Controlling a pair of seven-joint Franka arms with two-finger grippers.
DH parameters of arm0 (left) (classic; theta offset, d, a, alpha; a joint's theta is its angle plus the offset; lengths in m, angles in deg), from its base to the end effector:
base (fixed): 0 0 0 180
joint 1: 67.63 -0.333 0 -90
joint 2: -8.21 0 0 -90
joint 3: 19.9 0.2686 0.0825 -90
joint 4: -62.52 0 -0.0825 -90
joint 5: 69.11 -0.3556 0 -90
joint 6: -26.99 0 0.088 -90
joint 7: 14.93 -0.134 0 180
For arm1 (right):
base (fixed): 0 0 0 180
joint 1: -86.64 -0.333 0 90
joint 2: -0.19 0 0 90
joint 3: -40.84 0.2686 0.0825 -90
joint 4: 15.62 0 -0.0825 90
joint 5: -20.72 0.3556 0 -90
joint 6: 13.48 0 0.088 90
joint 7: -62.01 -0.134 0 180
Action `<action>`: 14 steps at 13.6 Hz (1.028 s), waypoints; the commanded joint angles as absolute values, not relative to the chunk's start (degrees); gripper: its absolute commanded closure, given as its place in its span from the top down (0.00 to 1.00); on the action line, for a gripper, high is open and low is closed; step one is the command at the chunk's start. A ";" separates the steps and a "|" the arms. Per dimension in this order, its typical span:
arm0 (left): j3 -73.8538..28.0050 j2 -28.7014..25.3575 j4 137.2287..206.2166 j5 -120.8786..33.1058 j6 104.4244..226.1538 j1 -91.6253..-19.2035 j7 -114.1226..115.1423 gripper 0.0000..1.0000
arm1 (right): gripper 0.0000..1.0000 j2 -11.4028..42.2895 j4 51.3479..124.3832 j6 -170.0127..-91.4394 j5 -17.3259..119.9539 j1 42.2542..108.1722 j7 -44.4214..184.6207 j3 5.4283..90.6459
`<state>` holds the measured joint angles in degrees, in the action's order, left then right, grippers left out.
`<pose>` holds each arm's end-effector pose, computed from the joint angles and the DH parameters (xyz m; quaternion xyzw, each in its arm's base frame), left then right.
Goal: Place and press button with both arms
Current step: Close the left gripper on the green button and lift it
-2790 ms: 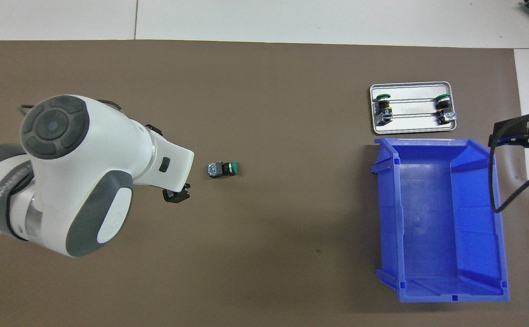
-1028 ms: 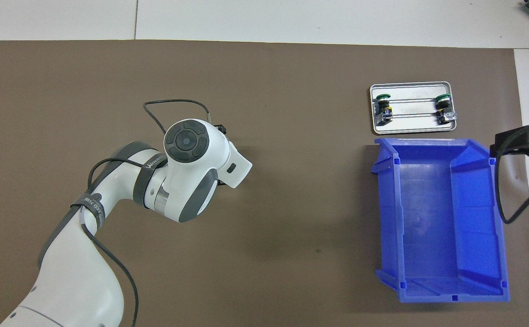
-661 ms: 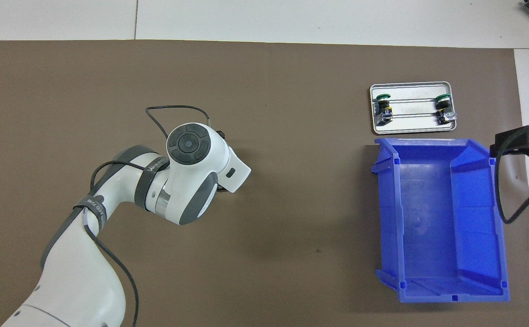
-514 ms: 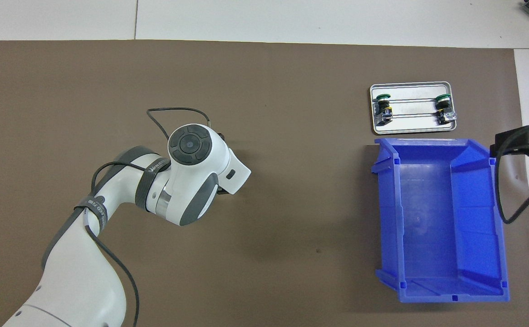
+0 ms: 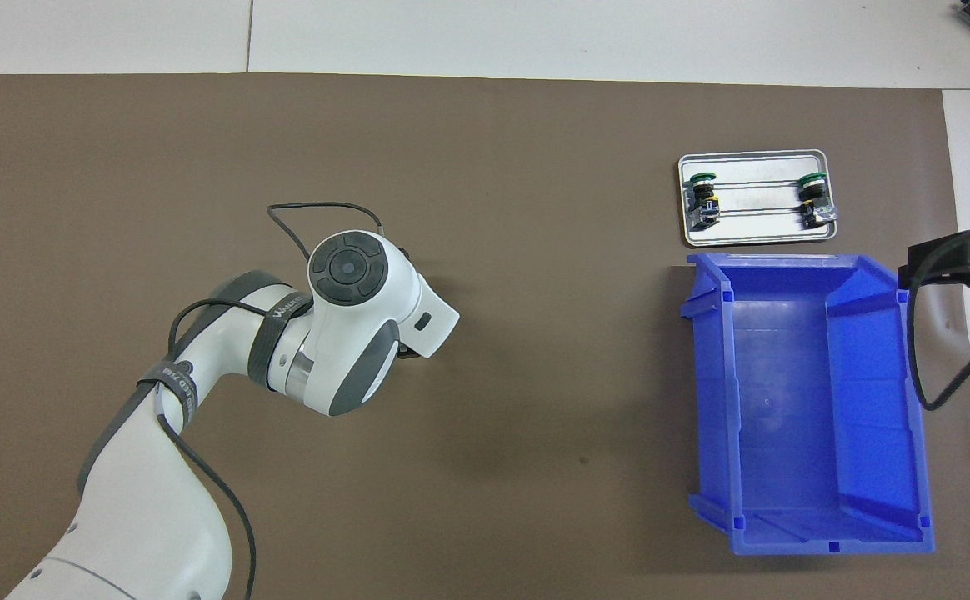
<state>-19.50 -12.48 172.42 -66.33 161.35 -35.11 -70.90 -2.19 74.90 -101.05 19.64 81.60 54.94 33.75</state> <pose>0.5008 -0.3165 0.2585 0.7294 -0.6831 0.0356 0.0095 0.5103 -0.0220 0.5638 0.9968 -0.0798 -0.0048 0.0071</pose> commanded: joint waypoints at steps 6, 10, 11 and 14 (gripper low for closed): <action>-18.67 -11.47 176.25 -67.00 166.91 -33.00 -66.35 0.92 | 1.00 -2.53 75.87 -101.63 19.67 82.33 56.04 34.07; -18.67 -11.56 177.92 -67.00 169.89 -33.00 -66.35 0.92 | 1.00 -2.62 75.96 -101.72 19.67 82.33 55.95 34.07; -18.67 -11.56 179.06 -67.00 171.56 -33.00 -66.35 0.92 | 1.00 -2.62 75.96 -101.72 19.67 82.33 55.95 34.07; -18.67 -11.65 180.12 -67.00 173.24 -33.00 -66.44 0.88 | 1.00 -2.62 76.05 -101.72 19.67 82.33 55.95 34.07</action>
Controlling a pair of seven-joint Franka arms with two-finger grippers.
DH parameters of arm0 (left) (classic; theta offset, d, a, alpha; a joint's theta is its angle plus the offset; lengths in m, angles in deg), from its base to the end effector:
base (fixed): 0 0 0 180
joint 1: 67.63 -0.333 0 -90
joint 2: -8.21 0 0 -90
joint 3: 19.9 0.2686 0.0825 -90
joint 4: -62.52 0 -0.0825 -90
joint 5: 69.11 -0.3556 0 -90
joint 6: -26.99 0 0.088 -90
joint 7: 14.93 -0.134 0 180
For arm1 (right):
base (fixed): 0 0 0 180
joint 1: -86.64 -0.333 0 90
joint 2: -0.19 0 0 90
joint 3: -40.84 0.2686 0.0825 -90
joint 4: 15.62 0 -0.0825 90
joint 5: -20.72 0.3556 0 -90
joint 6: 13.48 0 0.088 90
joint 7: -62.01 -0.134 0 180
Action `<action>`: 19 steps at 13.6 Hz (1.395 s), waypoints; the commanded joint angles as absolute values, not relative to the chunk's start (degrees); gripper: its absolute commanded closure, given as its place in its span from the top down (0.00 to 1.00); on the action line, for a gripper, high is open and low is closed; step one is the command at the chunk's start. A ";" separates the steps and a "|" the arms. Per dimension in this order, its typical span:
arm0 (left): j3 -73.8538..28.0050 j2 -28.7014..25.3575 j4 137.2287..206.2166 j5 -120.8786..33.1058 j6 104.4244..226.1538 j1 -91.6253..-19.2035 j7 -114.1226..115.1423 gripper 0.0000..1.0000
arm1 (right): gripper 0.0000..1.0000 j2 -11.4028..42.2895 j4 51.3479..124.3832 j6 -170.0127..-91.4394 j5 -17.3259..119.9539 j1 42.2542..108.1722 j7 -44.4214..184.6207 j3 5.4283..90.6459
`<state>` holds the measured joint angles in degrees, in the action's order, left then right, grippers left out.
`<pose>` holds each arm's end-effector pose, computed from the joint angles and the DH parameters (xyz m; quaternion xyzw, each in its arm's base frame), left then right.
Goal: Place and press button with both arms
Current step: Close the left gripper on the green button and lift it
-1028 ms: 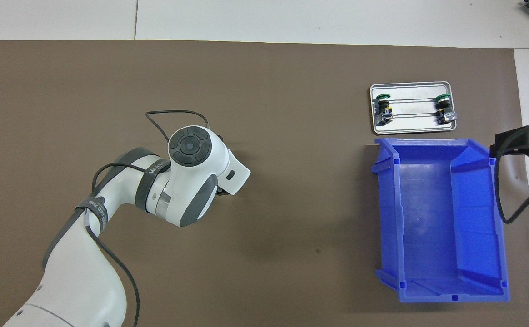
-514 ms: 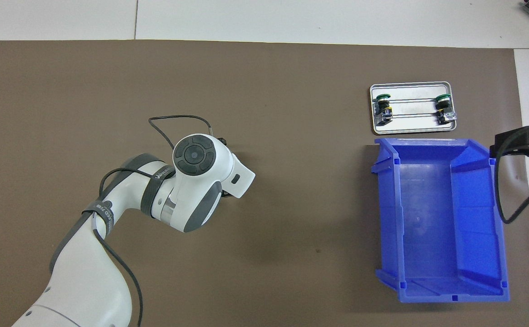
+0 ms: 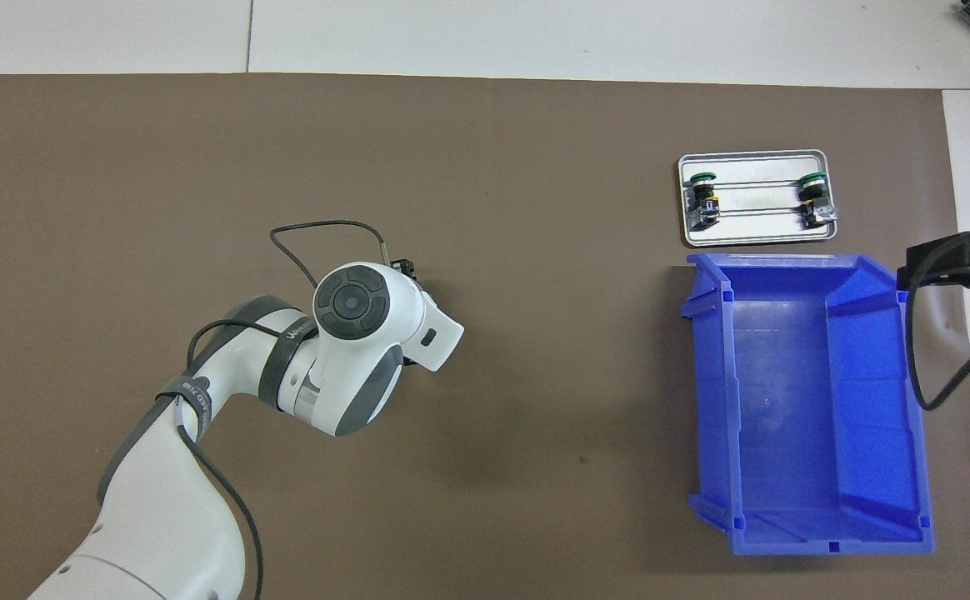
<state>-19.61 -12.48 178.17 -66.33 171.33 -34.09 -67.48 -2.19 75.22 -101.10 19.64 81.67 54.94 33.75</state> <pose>0.4874 -0.3200 0.2344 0.7431 -0.6654 0.0712 0.0027 0.5101 -0.0226 0.5614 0.9967 -0.0804 -0.0072 0.0072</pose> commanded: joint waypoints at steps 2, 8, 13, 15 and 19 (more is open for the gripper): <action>-18.67 -11.74 180.03 -67.00 173.42 -33.00 -66.35 0.86 | 1.00 -2.62 76.05 -101.72 19.67 82.33 55.86 34.07; -18.67 -11.74 179.60 -67.00 173.42 -33.00 -66.44 0.59 | 1.00 -2.62 76.05 -101.72 19.67 82.33 55.86 34.07; -18.67 -11.83 179.42 -67.00 173.60 -33.61 -67.14 0.21 | 1.00 -2.62 76.05 -101.72 19.67 82.33 55.86 34.07; -18.67 -11.83 179.42 -67.00 173.77 -33.97 -67.32 0.13 | 1.00 -2.62 76.05 -101.72 19.67 82.33 55.86 34.07; -18.67 -11.65 178.81 -67.00 174.03 -35.02 -67.49 0.05 | 1.00 -2.62 76.05 -101.72 19.76 82.33 55.86 34.07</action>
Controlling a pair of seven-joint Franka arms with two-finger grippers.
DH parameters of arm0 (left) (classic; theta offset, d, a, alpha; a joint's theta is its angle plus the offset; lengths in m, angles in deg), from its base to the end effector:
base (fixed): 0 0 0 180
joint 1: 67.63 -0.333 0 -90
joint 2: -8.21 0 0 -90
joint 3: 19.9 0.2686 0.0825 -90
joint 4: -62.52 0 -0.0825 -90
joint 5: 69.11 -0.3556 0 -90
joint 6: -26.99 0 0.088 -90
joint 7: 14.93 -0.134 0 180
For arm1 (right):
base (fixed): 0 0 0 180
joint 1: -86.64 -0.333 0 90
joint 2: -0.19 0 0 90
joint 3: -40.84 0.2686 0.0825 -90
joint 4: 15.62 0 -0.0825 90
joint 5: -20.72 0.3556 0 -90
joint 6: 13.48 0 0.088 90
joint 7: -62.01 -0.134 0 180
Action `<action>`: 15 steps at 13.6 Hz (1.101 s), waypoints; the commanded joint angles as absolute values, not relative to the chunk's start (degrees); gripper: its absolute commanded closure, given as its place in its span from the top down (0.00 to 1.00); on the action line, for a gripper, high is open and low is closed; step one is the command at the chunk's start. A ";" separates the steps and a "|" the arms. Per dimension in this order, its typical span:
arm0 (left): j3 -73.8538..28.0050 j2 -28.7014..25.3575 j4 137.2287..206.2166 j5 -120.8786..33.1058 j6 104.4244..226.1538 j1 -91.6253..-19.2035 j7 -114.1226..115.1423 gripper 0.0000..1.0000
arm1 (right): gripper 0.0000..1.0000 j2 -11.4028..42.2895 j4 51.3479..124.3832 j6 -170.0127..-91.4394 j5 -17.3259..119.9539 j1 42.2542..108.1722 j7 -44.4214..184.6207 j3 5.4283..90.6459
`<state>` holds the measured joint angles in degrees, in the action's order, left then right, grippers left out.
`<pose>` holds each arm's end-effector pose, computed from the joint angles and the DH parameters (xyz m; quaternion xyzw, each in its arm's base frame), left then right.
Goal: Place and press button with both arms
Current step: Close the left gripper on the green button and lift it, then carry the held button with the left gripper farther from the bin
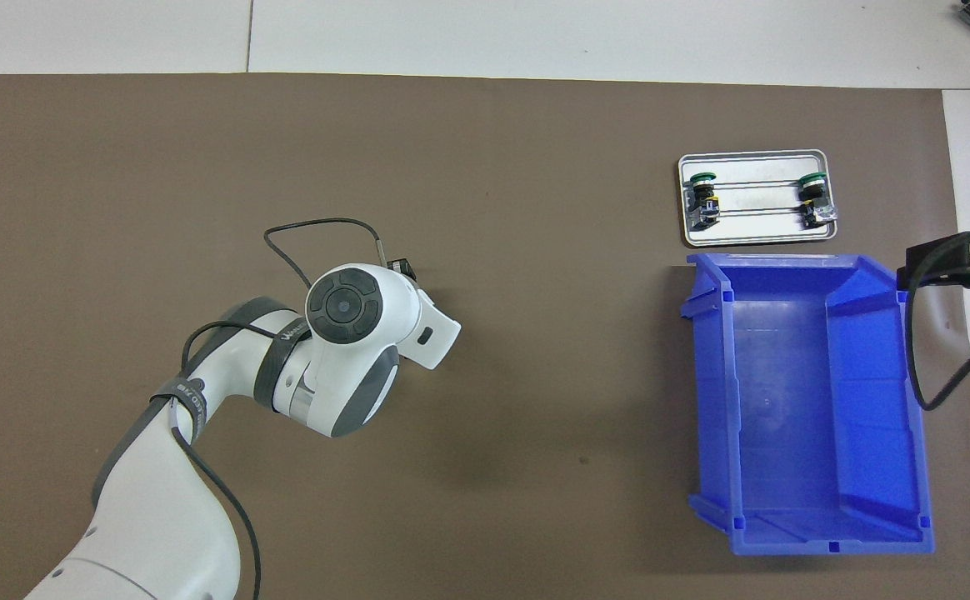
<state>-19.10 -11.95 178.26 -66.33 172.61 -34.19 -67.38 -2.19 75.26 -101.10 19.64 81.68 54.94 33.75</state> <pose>0.4934 -0.3163 0.2416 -0.7462 0.6602 -0.0857 0.0018 0.5101 -0.0227 0.5611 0.9967 -0.0804 -0.0075 0.0072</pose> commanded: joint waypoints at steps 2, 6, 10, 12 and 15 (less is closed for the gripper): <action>-19.02 -11.39 178.45 -66.57 173.86 -36.51 -69.24 0.05 | 1.00 -2.62 76.05 -101.72 19.76 82.33 55.86 34.07; -20.42 -10.43 178.19 -58.70 173.07 -40.29 -77.04 0.03 | 1.00 -2.62 76.05 -101.72 19.76 82.33 55.86 34.07; -19.98 -9.81 174.85 -34.27 164.75 -44.23 -98.54 0.01 | 1.00 -2.62 76.05 -101.72 19.76 82.42 55.86 34.07; -19.98 -9.02 174.76 -25.56 159.65 -48.28 -107.18 0.01 | 1.00 -2.62 76.05 -101.72 19.76 82.42 55.86 34.07; -19.98 -8.14 175.63 -16.40 157.07 -51.10 -119.21 0.01 | 1.00 -2.62 76.05 -101.72 19.76 82.42 55.86 34.07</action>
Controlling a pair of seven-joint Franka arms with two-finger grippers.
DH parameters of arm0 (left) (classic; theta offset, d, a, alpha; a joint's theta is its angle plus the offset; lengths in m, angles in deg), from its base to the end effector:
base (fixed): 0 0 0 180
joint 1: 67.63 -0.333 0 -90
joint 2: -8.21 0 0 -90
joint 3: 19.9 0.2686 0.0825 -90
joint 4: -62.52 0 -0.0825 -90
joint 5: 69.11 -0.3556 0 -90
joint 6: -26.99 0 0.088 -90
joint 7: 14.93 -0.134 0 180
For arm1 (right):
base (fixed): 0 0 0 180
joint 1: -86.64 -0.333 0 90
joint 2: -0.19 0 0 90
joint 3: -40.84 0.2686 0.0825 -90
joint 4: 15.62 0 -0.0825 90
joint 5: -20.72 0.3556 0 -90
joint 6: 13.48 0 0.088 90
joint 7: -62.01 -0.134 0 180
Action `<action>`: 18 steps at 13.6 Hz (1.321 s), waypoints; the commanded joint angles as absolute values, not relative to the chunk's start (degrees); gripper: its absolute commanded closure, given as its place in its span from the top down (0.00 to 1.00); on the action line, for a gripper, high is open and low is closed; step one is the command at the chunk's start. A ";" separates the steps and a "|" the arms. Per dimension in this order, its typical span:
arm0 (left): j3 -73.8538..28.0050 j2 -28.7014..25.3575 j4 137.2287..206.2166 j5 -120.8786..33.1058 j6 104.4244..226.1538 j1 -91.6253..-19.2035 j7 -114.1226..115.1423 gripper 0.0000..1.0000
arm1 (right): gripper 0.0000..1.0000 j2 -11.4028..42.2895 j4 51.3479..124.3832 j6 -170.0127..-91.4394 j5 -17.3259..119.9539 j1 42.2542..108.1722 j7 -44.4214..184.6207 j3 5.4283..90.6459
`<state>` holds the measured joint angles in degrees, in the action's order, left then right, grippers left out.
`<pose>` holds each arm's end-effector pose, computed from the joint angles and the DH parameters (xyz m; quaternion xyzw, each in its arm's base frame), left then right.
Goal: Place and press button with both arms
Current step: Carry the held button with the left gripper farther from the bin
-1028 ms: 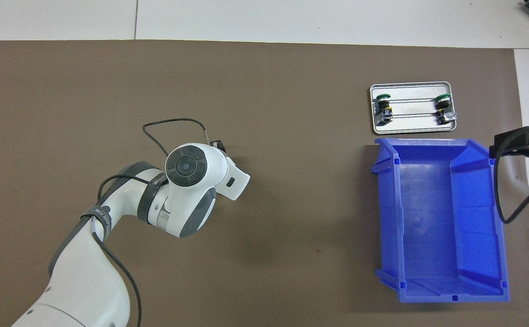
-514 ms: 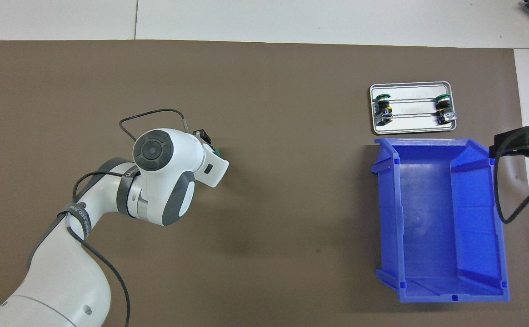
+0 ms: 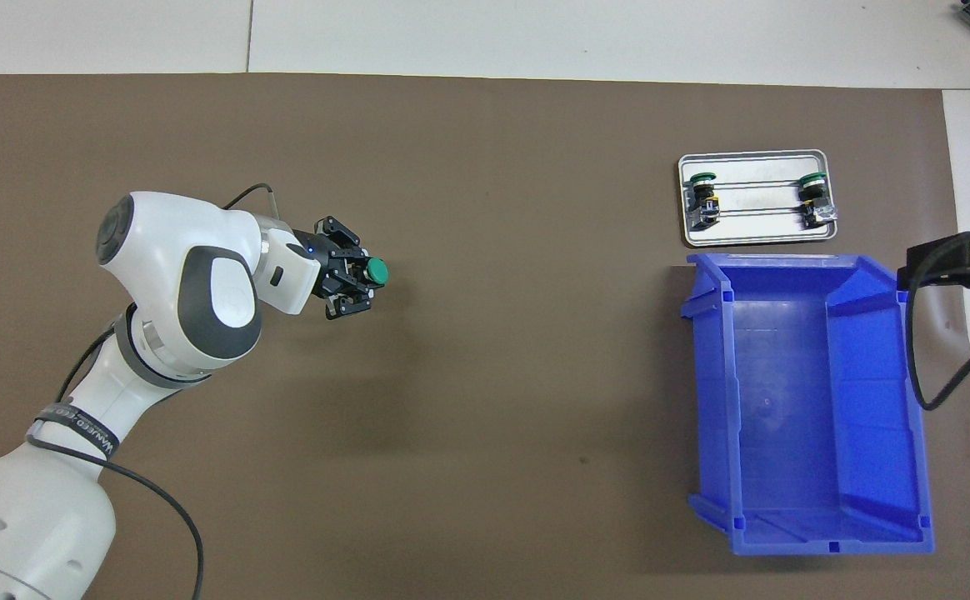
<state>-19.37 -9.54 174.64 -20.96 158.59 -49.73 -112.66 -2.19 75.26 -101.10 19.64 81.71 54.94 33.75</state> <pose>0.5511 -0.2051 0.2783 0.7145 -0.6281 0.2094 0.2261 0.5101 -0.0229 0.5611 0.9967 -0.0807 -0.0075 0.0072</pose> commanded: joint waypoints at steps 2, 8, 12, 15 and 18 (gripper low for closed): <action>-19.63 -7.09 177.39 -10.52 156.20 -51.37 -125.30 0.01 | 1.00 -2.62 76.13 -101.72 19.84 82.33 55.86 34.07; -19.63 -5.76 178.36 -2.94 146.54 -60.58 -131.46 0.00 | 1.00 -2.80 76.49 -101.72 19.76 82.42 55.77 34.07; -19.63 -5.67 178.28 1.89 140.82 -64.46 -132.97 0.00 | 1.00 -2.80 76.49 -101.72 19.76 82.42 55.86 34.07; -19.72 -6.20 177.14 6.11 140.81 -63.77 -132.27 0.00 | 1.00 -2.89 76.49 -101.72 19.85 82.51 55.86 34.07; -20.25 -8.12 173.28 7.79 141.42 -63.50 -127.21 0.00 | 1.00 -2.80 76.49 -101.72 19.76 82.51 55.86 34.07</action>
<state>-20.16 -7.24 175.68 6.55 141.48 -63.66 -130.69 -2.19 75.61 -101.10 19.64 81.74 54.94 33.74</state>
